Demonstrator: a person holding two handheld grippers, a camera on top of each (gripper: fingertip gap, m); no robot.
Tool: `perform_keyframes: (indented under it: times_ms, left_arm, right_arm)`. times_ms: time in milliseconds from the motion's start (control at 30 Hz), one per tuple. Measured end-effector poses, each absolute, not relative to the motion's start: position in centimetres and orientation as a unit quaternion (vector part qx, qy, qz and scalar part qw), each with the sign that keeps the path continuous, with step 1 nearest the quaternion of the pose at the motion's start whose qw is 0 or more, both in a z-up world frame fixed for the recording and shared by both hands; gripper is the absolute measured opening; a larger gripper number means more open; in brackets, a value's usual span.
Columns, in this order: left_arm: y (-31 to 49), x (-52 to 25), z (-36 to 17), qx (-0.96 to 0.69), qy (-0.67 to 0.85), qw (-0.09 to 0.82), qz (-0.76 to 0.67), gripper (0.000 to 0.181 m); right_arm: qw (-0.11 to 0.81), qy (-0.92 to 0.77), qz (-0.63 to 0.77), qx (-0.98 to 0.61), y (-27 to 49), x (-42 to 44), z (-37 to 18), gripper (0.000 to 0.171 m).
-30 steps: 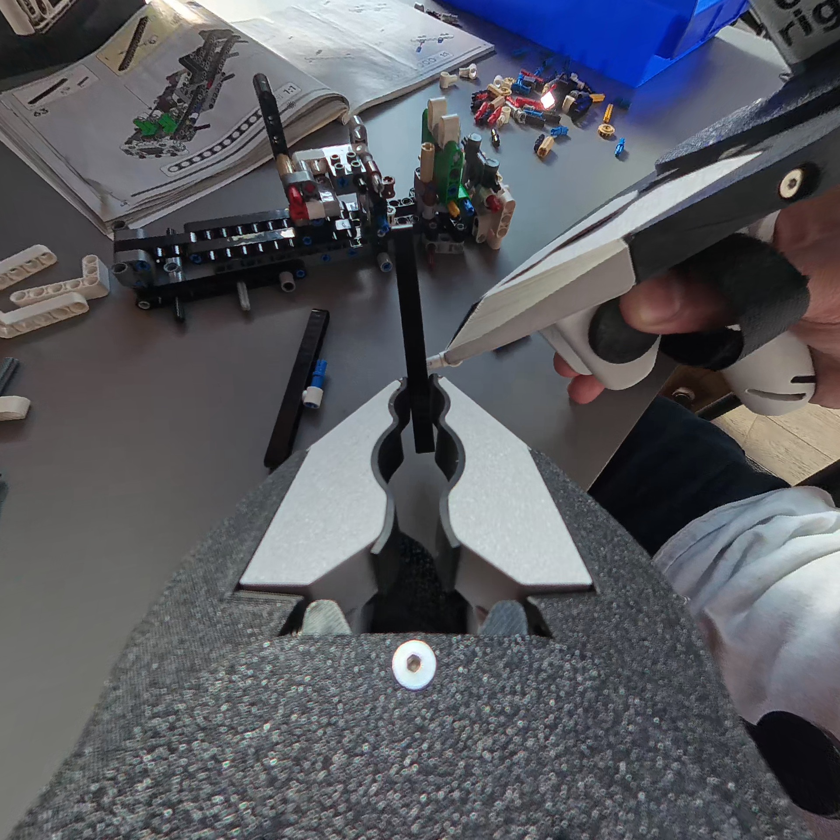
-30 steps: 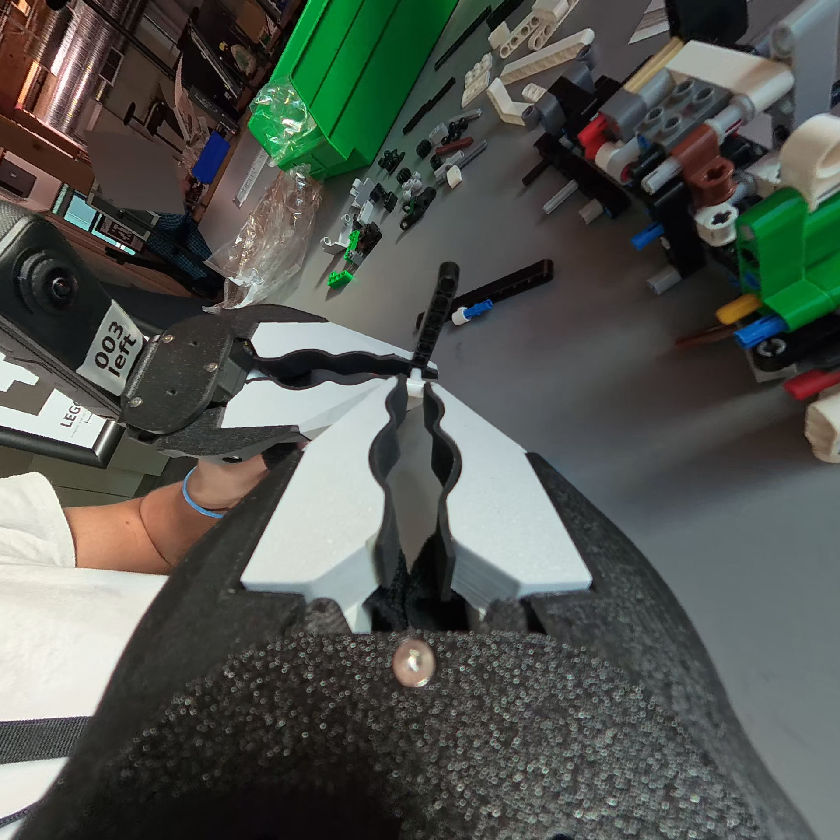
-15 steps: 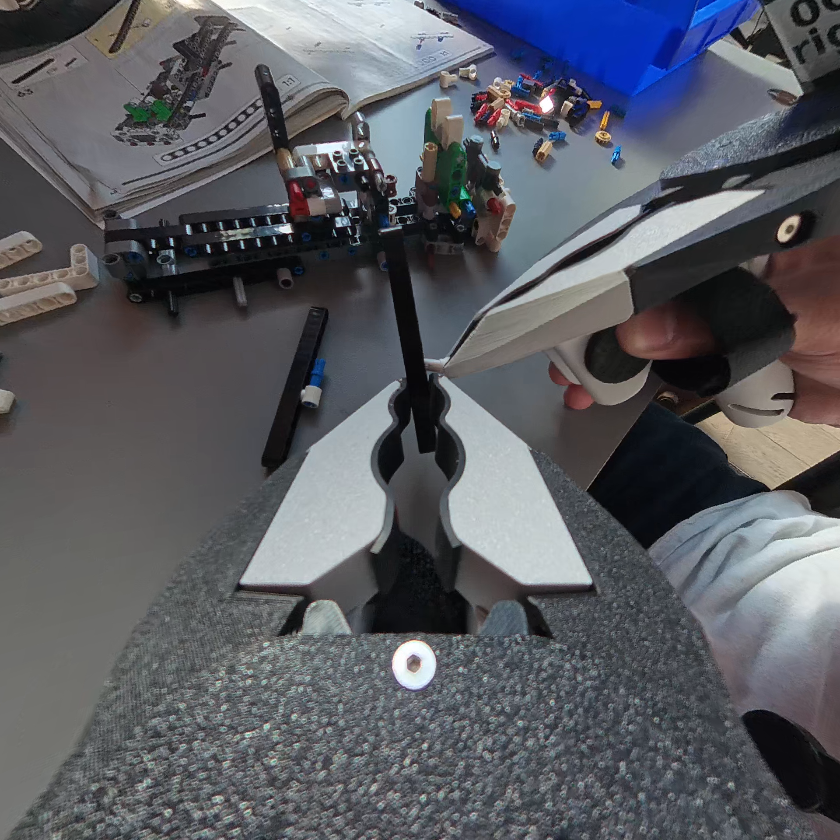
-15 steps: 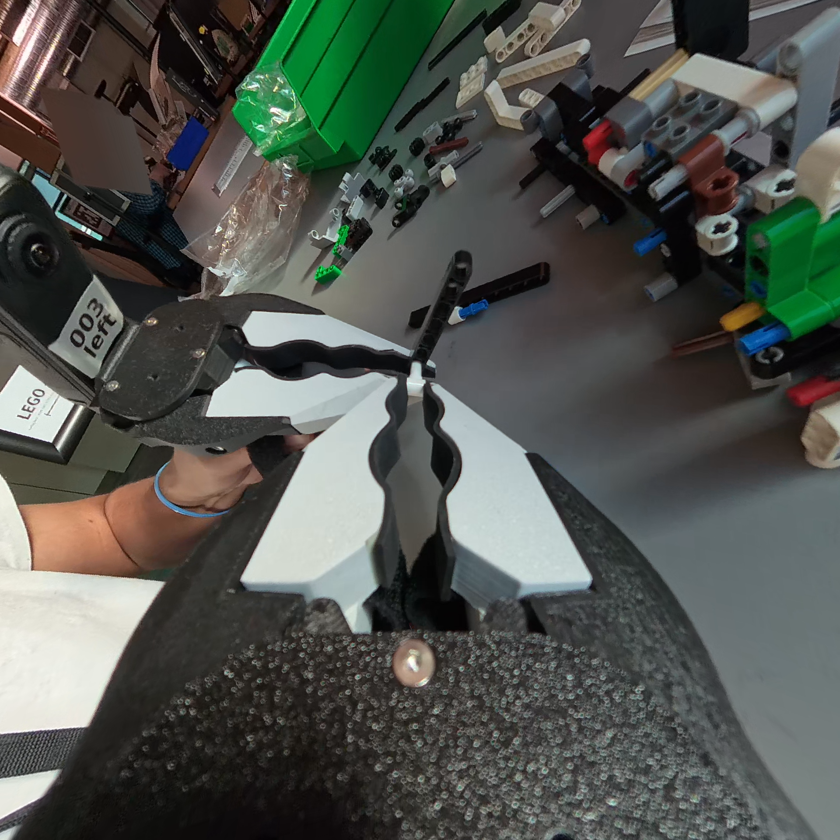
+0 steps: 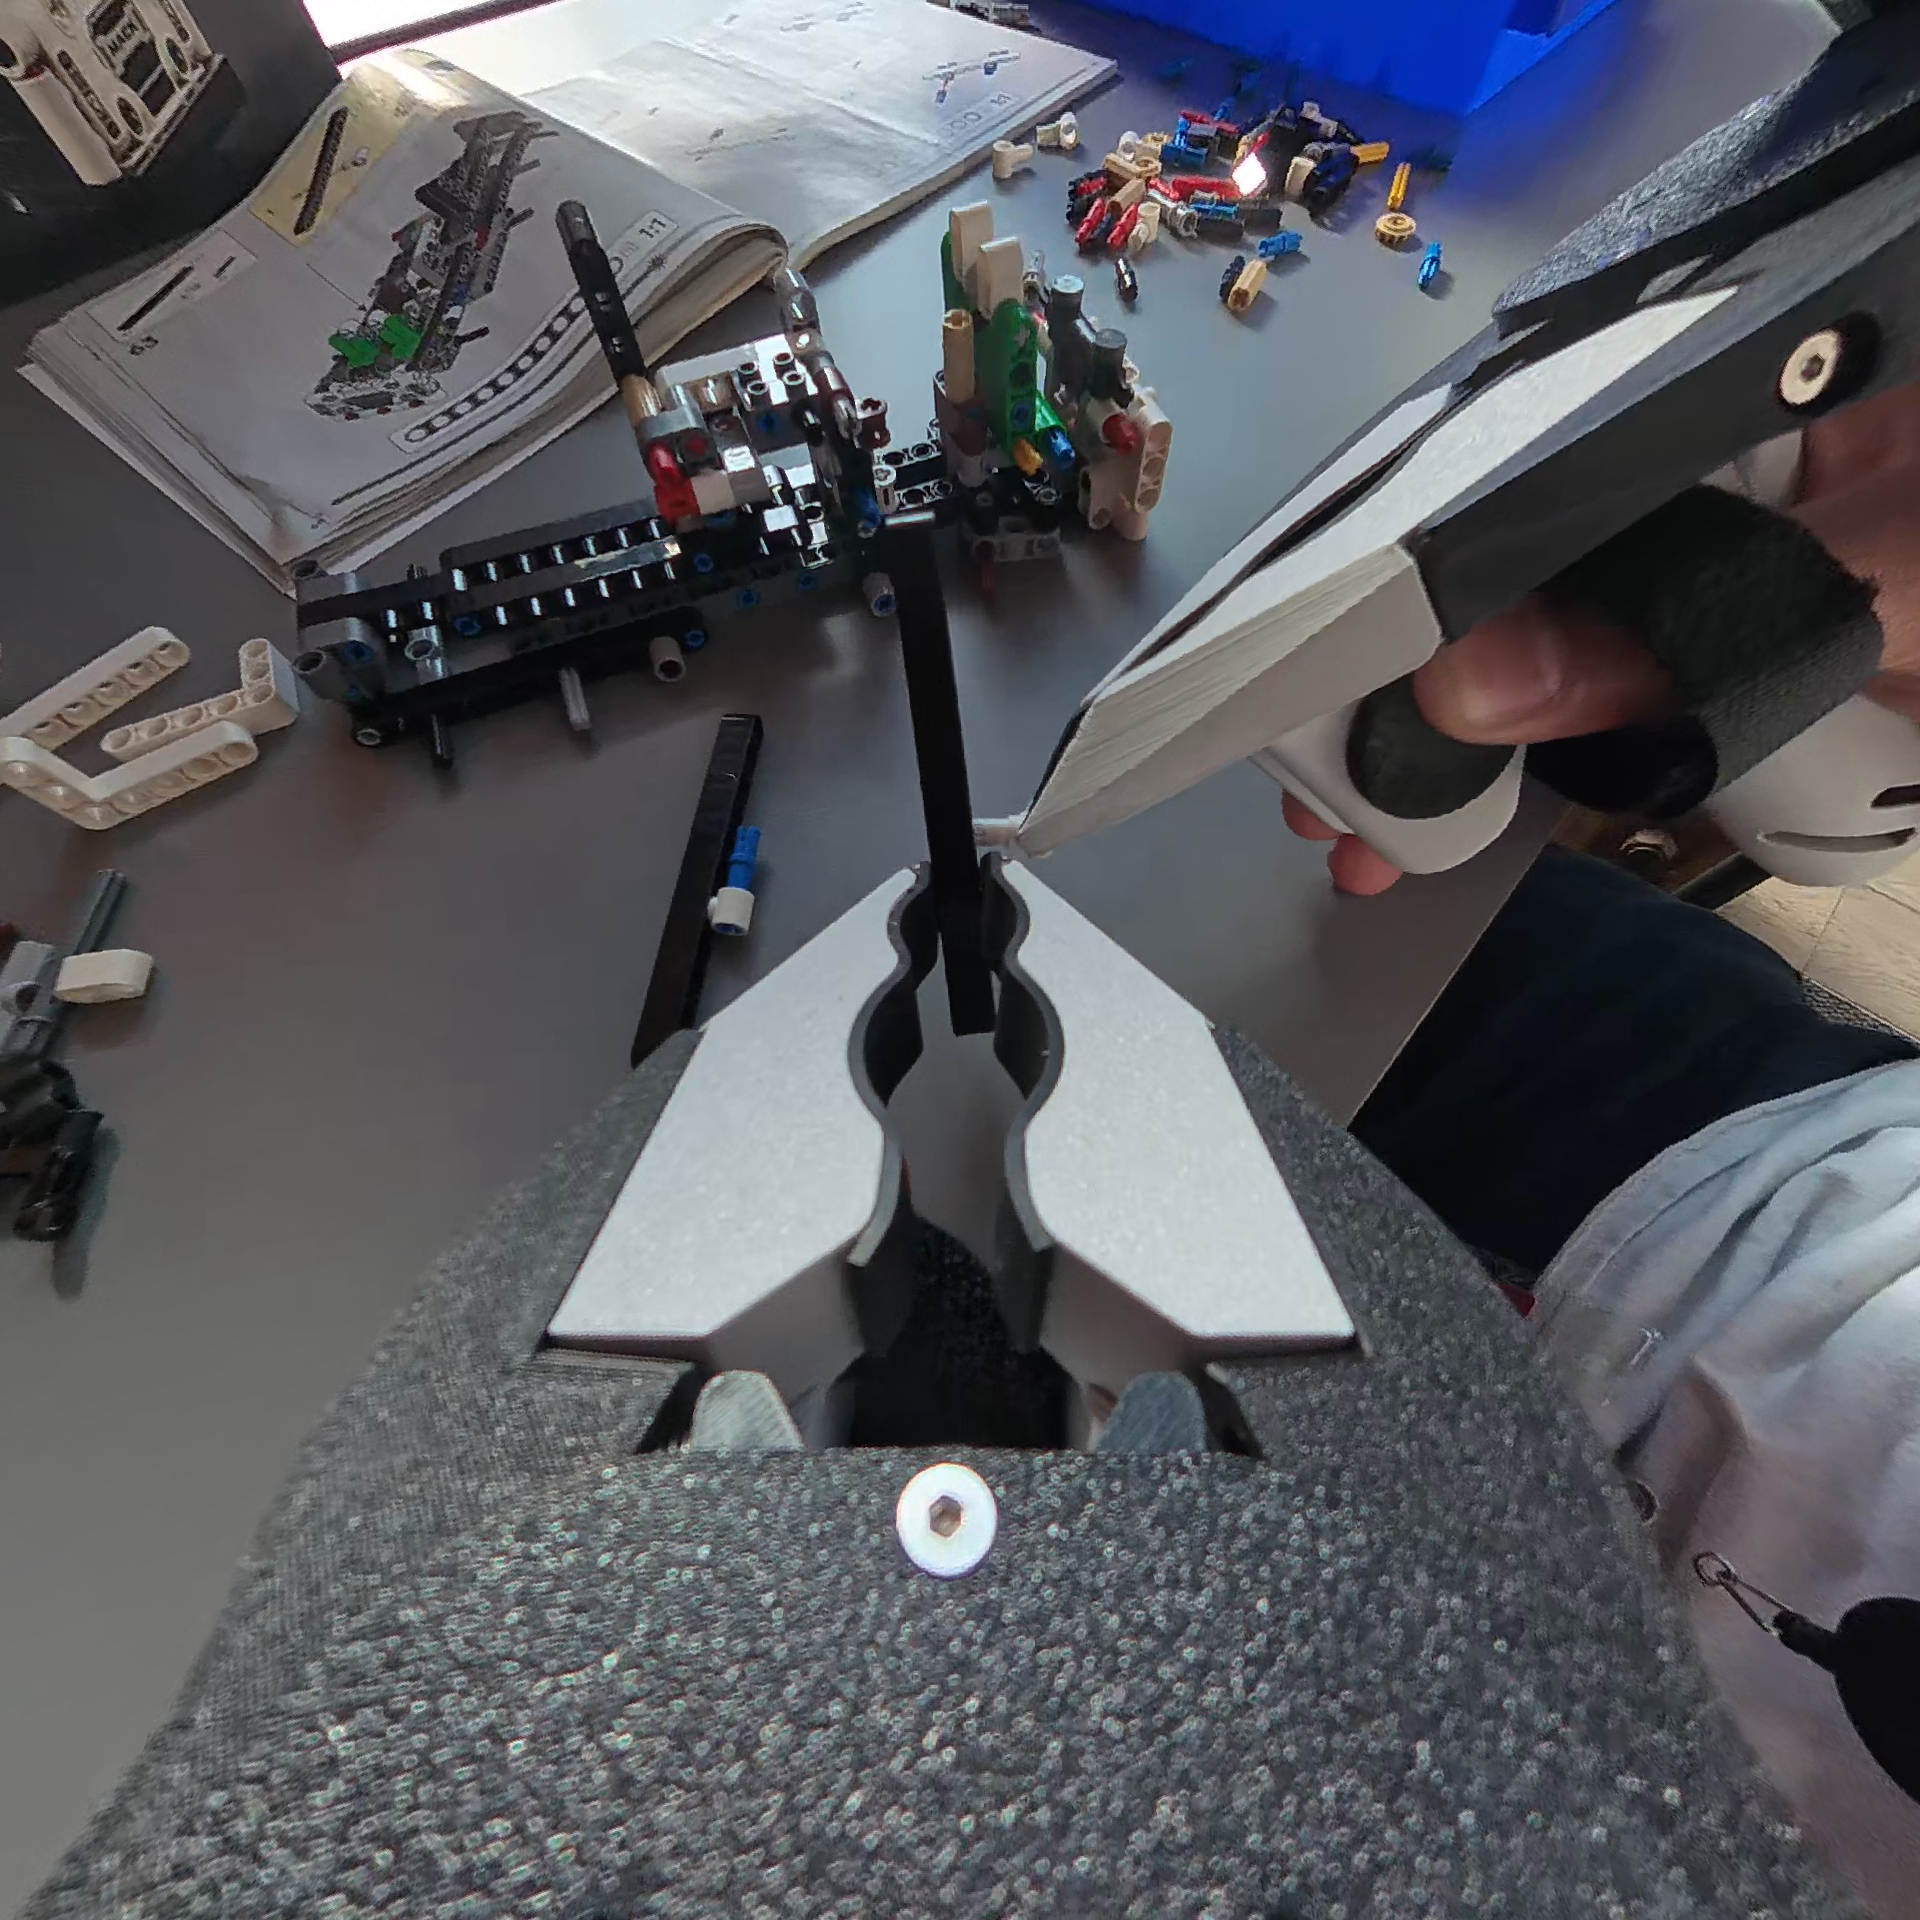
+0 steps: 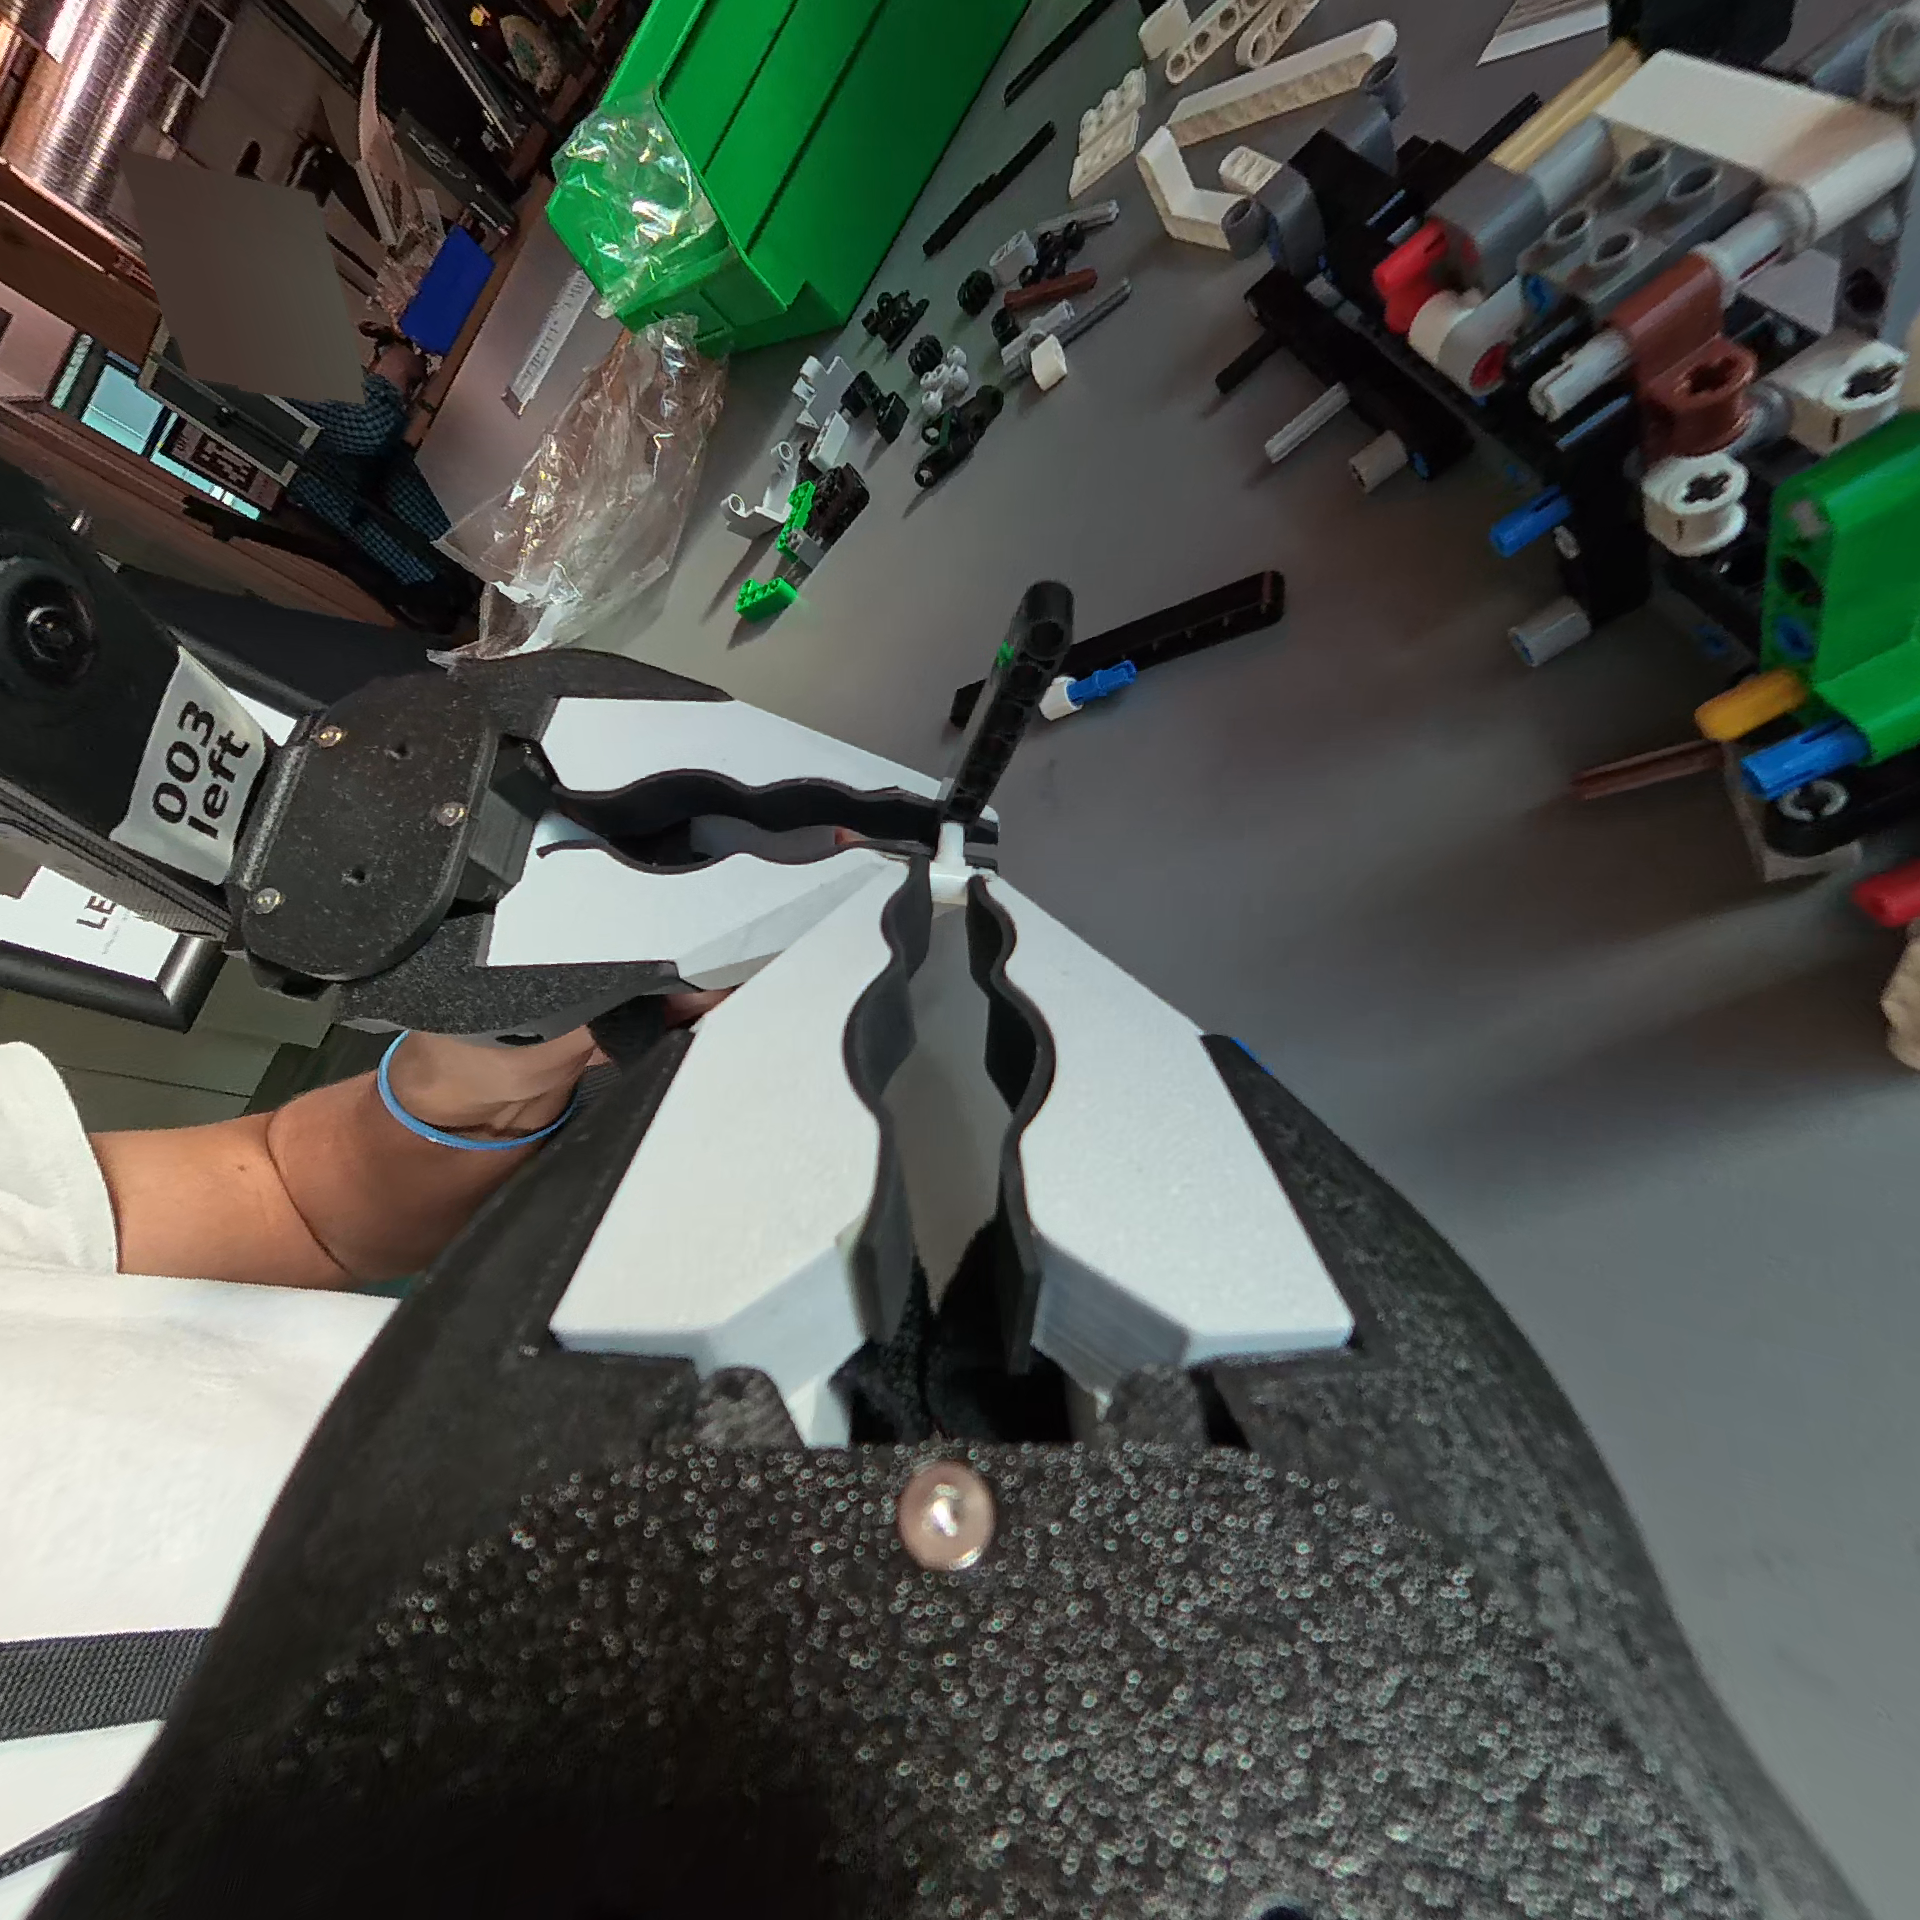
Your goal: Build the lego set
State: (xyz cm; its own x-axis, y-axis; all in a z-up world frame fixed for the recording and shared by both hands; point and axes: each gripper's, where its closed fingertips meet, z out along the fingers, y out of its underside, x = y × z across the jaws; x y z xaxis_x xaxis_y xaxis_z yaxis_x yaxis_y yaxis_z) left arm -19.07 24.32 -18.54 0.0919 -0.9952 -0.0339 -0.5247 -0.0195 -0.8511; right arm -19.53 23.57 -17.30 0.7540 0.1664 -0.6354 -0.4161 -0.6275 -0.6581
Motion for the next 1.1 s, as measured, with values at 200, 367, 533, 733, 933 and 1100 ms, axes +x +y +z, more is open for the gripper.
perform_keyframes:
  times_ms: [200, 367, 533, 733, 933, 1100]
  left_arm:
    - [24.28, -19.25, -18.71, -0.626, 0.611, 0.386, -0.291, 0.007]
    - [24.02, -19.38, -19.0, -0.622, 0.622, 0.378, -0.288, 0.007]
    - [24.04, -19.28, -18.93, -0.64, 0.604, 0.353, -0.318, 0.007]
    - [24.15, -19.25, -18.95, -0.644, 0.6, 0.35, -0.32, 0.007]
    - [24.14, -19.26, -19.02, -0.643, 0.604, 0.353, -0.314, 0.007]
    - [24.23, -19.2, -19.02, -0.646, 0.601, 0.353, -0.312, 0.007]
  right_arm:
    - [0.411, 0.073, 0.353, -0.837, 23.41, -19.69, -17.46, 0.005]
    - [0.407, 0.077, 0.359, -0.836, 23.38, -19.51, -17.44, 0.005]
    - [0.414, 0.073, 0.349, -0.838, 23.46, -19.5, -17.45, 0.005]
    - [0.42, 0.07, 0.337, -0.84, 23.56, -19.51, -17.55, 0.005]
    - [0.423, 0.067, 0.328, -0.842, 23.59, -19.48, -17.61, 0.005]
    - [0.427, 0.058, 0.313, -0.846, 23.6, -19.5, -17.72, 0.005]
